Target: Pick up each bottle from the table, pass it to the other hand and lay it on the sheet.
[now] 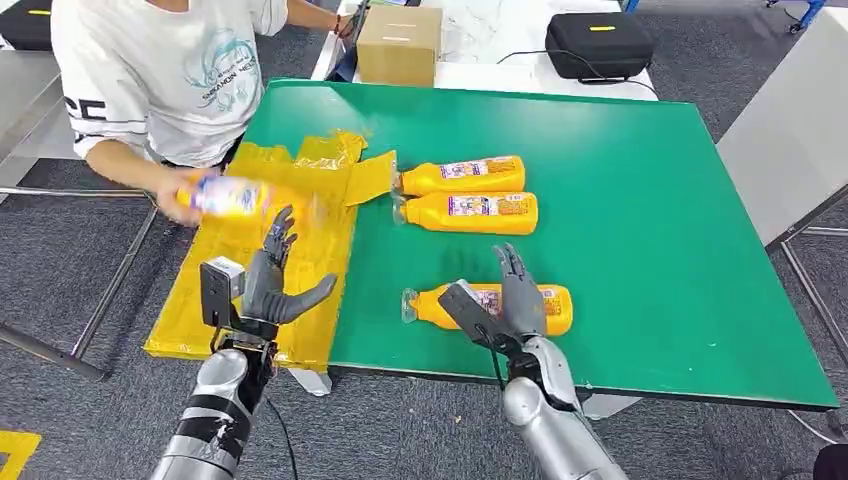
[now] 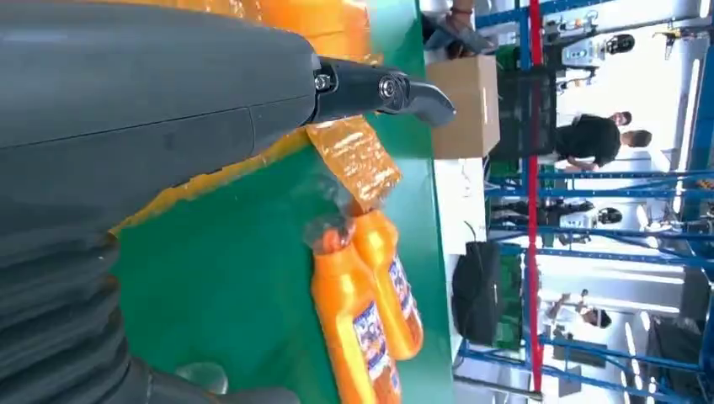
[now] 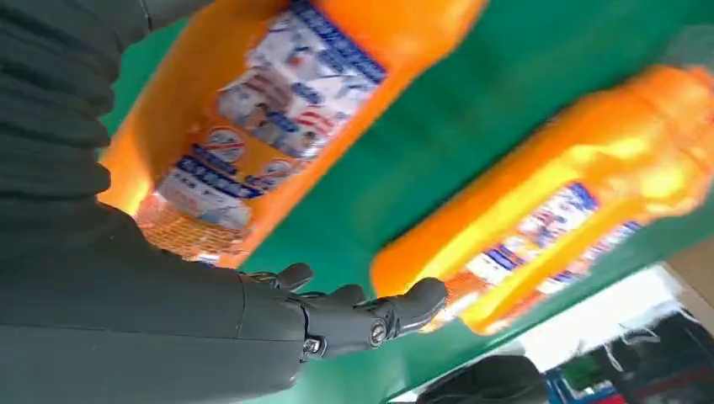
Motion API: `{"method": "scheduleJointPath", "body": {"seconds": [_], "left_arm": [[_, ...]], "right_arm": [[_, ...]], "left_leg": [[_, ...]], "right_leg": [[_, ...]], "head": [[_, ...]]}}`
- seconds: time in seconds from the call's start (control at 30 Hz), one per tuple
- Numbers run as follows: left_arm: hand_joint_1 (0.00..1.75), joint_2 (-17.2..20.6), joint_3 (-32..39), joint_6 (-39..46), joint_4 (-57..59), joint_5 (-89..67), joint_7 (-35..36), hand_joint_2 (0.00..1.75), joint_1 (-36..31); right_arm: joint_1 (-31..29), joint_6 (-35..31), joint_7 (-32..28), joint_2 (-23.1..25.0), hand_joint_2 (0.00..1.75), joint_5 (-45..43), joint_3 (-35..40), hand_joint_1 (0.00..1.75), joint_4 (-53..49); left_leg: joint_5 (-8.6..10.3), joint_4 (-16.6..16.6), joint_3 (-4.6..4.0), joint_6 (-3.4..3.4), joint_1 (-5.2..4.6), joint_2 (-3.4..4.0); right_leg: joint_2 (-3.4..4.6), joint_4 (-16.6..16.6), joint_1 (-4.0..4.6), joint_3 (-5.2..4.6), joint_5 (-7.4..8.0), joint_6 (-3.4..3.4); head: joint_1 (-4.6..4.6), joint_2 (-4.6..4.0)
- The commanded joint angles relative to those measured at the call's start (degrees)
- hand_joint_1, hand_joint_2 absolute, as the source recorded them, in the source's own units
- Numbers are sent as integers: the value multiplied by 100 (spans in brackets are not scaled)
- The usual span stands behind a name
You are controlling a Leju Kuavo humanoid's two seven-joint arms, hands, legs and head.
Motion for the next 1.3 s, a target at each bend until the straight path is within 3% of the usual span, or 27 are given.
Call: {"method": "scheduleJointPath", "body": {"seconds": [0.03, 0.27, 0.47, 0.5, 0.53, 0.57, 0.97, 1.13, 1.3], "left_arm": [[0, -44, -106, -22, 436, 99, 10, 175, -224], [0, -19, -21, -127, 400, 134, 3, 175, -149], [0, -7, 64, -295, 514, 137, -37, 175, -183], [0, -14, 88, -318, 557, 138, -55, 175, -208], [0, -18, 100, -326, 578, 134, -64, 175, -218], [0, -24, 122, -383, 625, 160, -66, 175, -238], [0, 3, 148, -386, 1151, 126, -170, 175, -530], [0, -10, -42, 19, 1128, -98, -107, 175, -609], [0, -101, -165, 265, 762, -89, 121, 175, -411]], "right_arm": [[-225, 403, 295, -482, 175, 689, -120, 0, 420], [-436, 831, 488, -645, 175, 1053, 35, 0, 528], [-986, 1503, 520, -784, 175, 1209, 356, 0, 1110], [-1129, 1701, 441, -775, 175, 1149, 421, 9, 1276], [-1176, 1725, 422, -774, 175, 1118, 436, 136, 1327], [-1267, 1819, 398, -760, 175, 1115, 517, 171, 1457], [-1725, 2344, -446, -604, 175, -45, 560, 175, 2191], [-1365, 1699, -794, -255, 175, -857, 195, 175, 1661], [-412, 664, -957, 193, 175, -1063, 140, 175, 258]], "left_leg": [[-7, -3, 24, -2, 1, -8], [-6, -3, 16, -3, -1, 0], [-11, -2, 29, -4, -1, 8], [-7, -5, 21, -3, -2, 8], [-5, -4, 16, -2, -2, 8], [-11, -2, 30, -4, -1, 10], [-5, -4, 27, -3, 2, 6], [-9, -4, 37, -6, 6, 2], [-16, -5, 48, -7, 7, 6]], "right_leg": [[-9, -4, 2, 28, -10, -4], [0, -2, -1, 18, -6, -4], [7, -2, 0, 30, -9, -6], [7, -4, -1, 22, -4, -4], [7, -3, -2, 17, -2, -3], [9, -1, 0, 31, -8, -7], [2, -4, 3, 29, -4, -5], [-2, -2, 7, 38, -10, -9], [-3, -3, 8, 46, -18, -11]], "head": [[0, 0], [2, 0], [2, 0], [2, 0], [0, 0], [2, 0], [4, 0], [0, 0], [2, 0]]}}
